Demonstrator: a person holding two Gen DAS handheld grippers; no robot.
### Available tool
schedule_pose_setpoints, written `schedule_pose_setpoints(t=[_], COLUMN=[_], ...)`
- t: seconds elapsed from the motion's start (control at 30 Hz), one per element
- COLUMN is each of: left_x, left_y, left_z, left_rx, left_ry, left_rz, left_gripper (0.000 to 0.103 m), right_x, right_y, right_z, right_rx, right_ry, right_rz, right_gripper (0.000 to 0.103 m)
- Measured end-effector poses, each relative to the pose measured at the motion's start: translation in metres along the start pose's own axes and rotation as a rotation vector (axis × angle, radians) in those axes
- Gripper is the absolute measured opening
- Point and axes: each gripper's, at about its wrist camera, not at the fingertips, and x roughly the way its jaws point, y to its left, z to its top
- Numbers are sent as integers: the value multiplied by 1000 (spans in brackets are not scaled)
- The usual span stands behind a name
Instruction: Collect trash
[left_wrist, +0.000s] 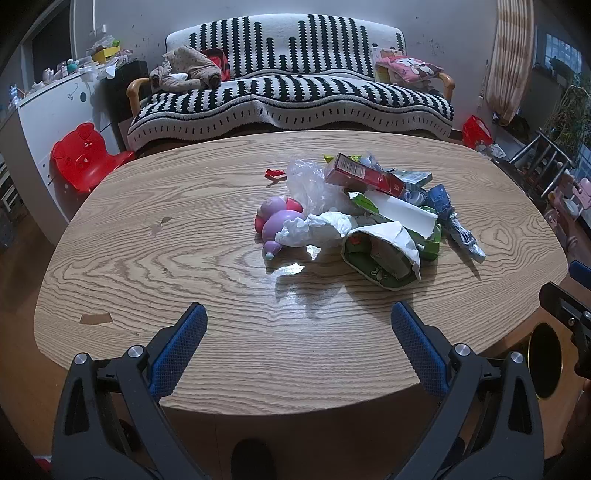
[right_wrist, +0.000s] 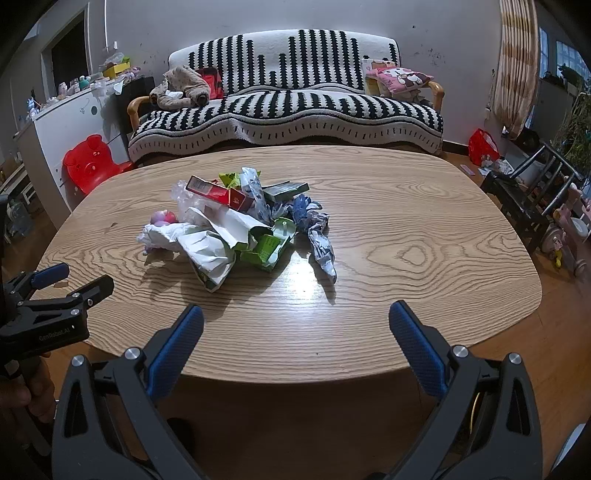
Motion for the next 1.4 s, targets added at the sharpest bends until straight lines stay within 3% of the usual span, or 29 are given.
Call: schedule_pose_setpoints(t=[0.7,0.9,1.1,1.23,1.4], left_x=[1,11,52,94,124], left_y=[1,19,53,66,48], left_z=[0,-1,7,12,22], left_rx=[2,-1,-2,2,78], left_ry=[2,19,58,115,95], left_rz=[1,12,70,17,-14], left_gripper=[97,97,97,97,97], right_x=[0,9,44,82,126], right_y=[0,-2,-17,-27,-38], right_z=[-1,0,7,11,17], right_rx=[-2,-23,-34,-46,-30], right_ry=[-3,3,33,78,109], right_rz=[-2,-12,-49,-61,-51], right_gripper=[97,97,97,97,97])
